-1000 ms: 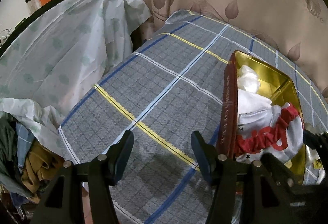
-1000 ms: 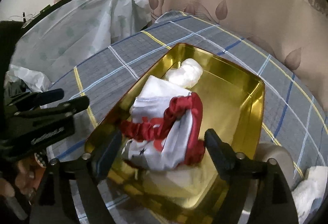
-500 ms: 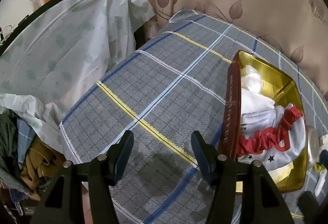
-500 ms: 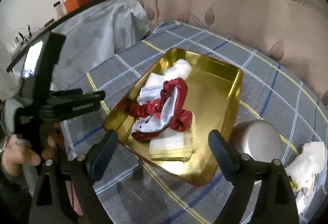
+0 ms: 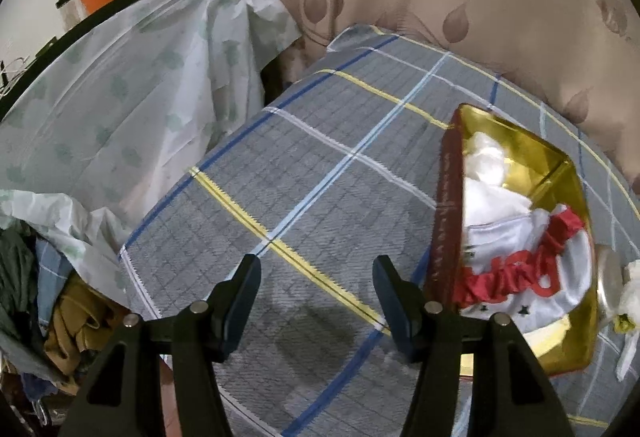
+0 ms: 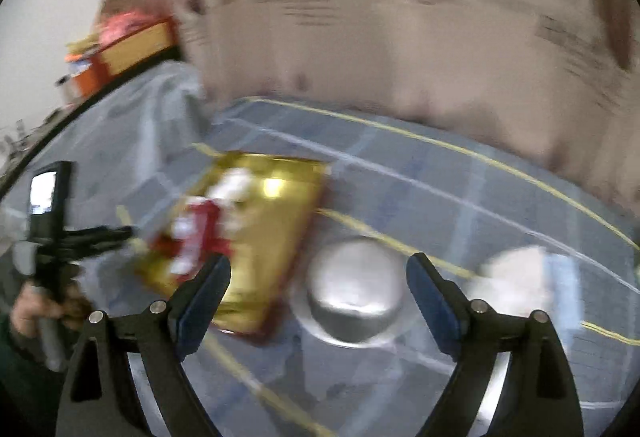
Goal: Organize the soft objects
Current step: 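Withdraw the right gripper from the gold tin, then grasp the light blue fuzzy sock with the right gripper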
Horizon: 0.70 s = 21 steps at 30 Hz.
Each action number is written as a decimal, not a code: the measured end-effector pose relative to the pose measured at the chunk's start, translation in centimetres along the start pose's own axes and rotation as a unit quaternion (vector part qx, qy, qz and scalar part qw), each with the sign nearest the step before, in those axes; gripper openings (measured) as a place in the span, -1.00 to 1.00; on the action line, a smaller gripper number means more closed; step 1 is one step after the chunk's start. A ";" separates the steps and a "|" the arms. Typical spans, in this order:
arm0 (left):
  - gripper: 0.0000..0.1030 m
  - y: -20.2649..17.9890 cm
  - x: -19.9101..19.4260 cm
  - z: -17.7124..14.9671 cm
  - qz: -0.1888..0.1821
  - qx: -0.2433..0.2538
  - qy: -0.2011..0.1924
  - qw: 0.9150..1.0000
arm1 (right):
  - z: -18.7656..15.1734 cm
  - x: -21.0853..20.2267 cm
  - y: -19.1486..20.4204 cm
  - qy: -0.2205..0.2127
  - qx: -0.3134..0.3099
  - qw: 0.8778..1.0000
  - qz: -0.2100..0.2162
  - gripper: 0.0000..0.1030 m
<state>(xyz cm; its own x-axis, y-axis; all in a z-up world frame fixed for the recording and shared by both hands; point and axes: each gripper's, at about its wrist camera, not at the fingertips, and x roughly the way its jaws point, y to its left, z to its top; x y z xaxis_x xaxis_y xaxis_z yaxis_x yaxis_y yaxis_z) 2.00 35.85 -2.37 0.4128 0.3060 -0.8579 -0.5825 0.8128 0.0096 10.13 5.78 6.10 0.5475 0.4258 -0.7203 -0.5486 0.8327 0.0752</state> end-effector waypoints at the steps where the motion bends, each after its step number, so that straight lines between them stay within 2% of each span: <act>1: 0.16 -0.2 -0.3 0.0 0.000 0.003 -0.006 1.000 | -0.2 -0.3 -1.5 0.003 0.006 1.000 -0.016 0.70; 4: 0.16 -1.1 -1.4 0.1 -0.003 0.019 -0.019 1.000 | -1.2 -1.1 -7.4 0.018 0.026 0.995 -0.095 0.70; 7: 0.16 -2.6 -2.4 0.1 -0.018 0.036 -0.024 0.999 | -1.8 -1.3 -12.7 0.041 0.048 0.987 -0.151 0.68; 9: 0.16 -3.9 -3.1 0.0 -0.029 0.052 -0.024 0.998 | -2.3 -1.5 -16.3 0.050 0.064 0.980 -0.180 0.53; 11: 0.16 -5.9 -3.9 -0.3 -0.038 0.081 -0.027 0.996 | -2.8 -1.3 -19.2 0.064 0.070 0.974 -0.207 0.28; 16: 0.16 -11.5 -5.4 -0.9 -0.075 0.136 -0.025 0.988 | -3.6 0.1 -23.0 0.085 0.085 0.970 -0.213 0.23; 21: 0.16 -16.8 -6.1 -2.1 -0.107 0.190 -0.018 0.976 | -3.8 2.6 -24.3 0.096 0.097 0.973 -0.184 0.24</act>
<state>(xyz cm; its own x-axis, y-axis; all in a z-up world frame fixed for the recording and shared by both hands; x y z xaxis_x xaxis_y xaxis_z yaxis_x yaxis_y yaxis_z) 7.79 19.25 1.65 0.5253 0.1218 -0.8421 -0.1825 0.9828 0.0282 22.49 -14.69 -0.17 0.5454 0.0270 -0.8377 -0.1982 0.9753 -0.0976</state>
